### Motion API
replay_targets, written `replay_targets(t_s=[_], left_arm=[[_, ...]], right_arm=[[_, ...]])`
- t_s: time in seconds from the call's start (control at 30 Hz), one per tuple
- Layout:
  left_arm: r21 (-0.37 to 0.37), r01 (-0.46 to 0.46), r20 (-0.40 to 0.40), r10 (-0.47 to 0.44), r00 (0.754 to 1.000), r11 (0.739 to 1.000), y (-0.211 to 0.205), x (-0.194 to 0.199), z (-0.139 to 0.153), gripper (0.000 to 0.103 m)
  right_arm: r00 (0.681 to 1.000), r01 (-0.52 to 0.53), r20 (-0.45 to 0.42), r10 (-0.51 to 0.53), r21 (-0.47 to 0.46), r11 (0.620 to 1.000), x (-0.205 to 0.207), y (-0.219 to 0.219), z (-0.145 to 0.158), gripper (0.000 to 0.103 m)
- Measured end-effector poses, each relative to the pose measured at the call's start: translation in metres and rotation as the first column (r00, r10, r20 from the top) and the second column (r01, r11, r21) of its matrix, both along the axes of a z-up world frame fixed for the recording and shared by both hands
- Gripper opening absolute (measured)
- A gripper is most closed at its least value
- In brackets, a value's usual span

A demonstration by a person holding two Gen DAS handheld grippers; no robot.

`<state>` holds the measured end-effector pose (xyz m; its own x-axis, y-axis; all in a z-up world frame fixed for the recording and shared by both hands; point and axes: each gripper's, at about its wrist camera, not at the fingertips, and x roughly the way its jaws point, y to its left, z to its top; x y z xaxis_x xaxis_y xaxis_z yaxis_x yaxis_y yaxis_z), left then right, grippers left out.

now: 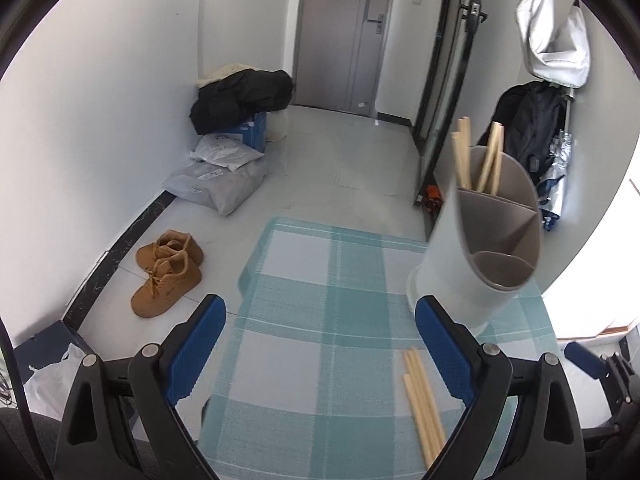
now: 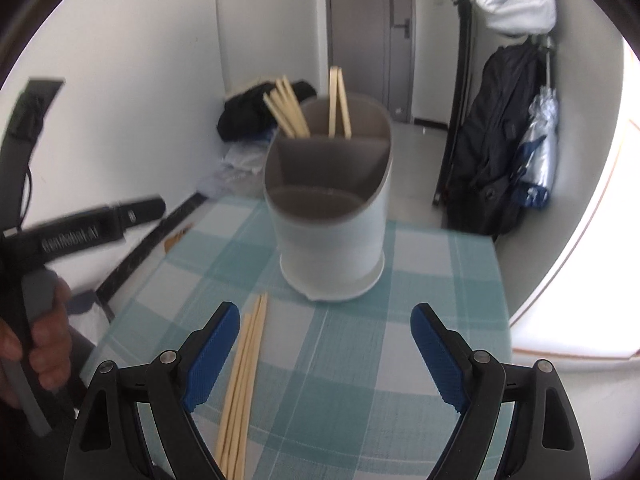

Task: Organize utensils
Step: 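Withdraw both open grippers from the holder back toward the bundle, then lower the right gripper onto the chopstick bundle and close on one chopstick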

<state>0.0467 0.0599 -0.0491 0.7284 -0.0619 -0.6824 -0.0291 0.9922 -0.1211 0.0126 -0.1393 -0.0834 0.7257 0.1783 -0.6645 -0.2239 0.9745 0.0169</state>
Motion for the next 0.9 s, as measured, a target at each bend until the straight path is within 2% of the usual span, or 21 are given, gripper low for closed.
replay_targets(t_s=[0.1,0.23,0.33,0.4,0.47,0.63,0.77,0.9], left_arm=[[-0.018,-0.043,-0.048,0.042,0.998,0.999,0.014,0.007,-0.007,0.093],[-0.089,-0.106,-0.083,0.098,0.992,0.990,0.035,0.012,-0.008,0.093],[-0.106,-0.135,-0.083,0.127,0.989,0.985,0.043,0.013,-0.007,0.093],[-0.124,-0.145,-0.097,0.133,0.986,0.982,0.048,0.016,-0.009,0.093],[-0.144,-0.159,-0.119,0.142,0.983,0.977,0.053,0.019,-0.012,0.093],[-0.181,-0.178,-0.151,0.152,0.977,0.967,0.061,0.025,-0.018,0.093],[-0.177,-0.201,-0.149,0.175,0.973,0.964,0.064,0.025,-0.017,0.093],[-0.166,-0.229,-0.143,0.206,0.968,0.959,0.069,0.025,-0.017,0.093]], right_arm=[[0.997,-0.020,-0.077,0.020,-0.002,1.000,0.013,0.008,-0.017,0.086],[0.991,-0.052,-0.122,0.048,-0.030,0.998,0.027,0.024,-0.034,0.083],[0.985,-0.063,-0.161,0.059,-0.022,0.998,0.040,0.034,-0.046,0.074],[0.978,-0.072,-0.196,0.074,0.021,0.997,0.050,0.038,-0.054,0.064],[0.973,-0.075,-0.214,0.085,0.053,0.996,0.058,0.041,-0.059,0.061],[0.966,-0.089,-0.238,0.102,0.063,0.994,0.069,0.051,-0.069,0.047],[0.962,-0.095,-0.251,0.108,0.061,0.994,0.071,0.058,-0.074,0.034],[0.964,-0.109,-0.237,0.122,0.068,0.992,0.073,0.063,-0.076,0.029]])
